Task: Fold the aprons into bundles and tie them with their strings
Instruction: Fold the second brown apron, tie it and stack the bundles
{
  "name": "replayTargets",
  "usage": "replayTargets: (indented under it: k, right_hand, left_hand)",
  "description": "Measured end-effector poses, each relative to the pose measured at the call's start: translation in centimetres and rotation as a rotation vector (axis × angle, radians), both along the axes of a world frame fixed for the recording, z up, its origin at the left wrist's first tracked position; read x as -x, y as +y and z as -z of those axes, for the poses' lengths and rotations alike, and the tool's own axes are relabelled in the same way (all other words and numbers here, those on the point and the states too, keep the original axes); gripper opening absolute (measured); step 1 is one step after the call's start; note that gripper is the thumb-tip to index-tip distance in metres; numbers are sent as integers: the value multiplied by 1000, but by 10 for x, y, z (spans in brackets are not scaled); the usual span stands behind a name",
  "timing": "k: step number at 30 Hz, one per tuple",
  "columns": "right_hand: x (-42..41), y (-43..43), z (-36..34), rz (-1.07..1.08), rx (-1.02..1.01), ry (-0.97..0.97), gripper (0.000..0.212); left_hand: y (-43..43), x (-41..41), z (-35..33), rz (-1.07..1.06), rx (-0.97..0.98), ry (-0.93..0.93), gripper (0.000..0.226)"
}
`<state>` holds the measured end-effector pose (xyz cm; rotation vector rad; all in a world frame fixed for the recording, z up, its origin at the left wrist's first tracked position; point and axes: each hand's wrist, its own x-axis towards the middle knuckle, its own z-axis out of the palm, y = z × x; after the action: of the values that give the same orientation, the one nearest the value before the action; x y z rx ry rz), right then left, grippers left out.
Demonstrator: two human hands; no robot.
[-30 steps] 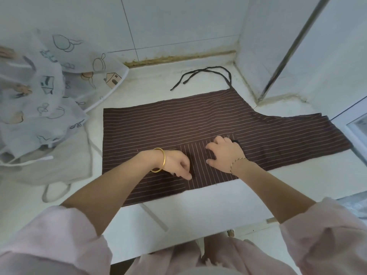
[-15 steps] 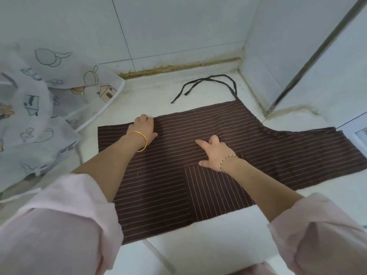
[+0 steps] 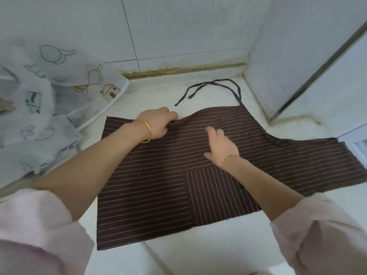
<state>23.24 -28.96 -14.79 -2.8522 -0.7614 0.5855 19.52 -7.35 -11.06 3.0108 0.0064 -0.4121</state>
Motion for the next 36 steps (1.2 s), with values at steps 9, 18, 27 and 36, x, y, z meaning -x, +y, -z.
replayTargets:
  k: [9, 18, 27, 36]
  right_hand:
    - [35, -2, -48, -730, 295, -447, 13]
    - [114, -33, -13, -756, 724, 120, 14]
    - [55, -14, -1, -490, 376, -38, 39]
    - [61, -26, 7, -463, 258, -259, 40]
  left_hand:
    - [-66, 75, -47, 172, 129, 593, 40]
    - [-102, 150, 23, -14, 267, 1057, 41]
    - [-62, 114, 30, -83, -103, 373, 43]
    - [-70, 124, 28, 13, -301, 347, 46]
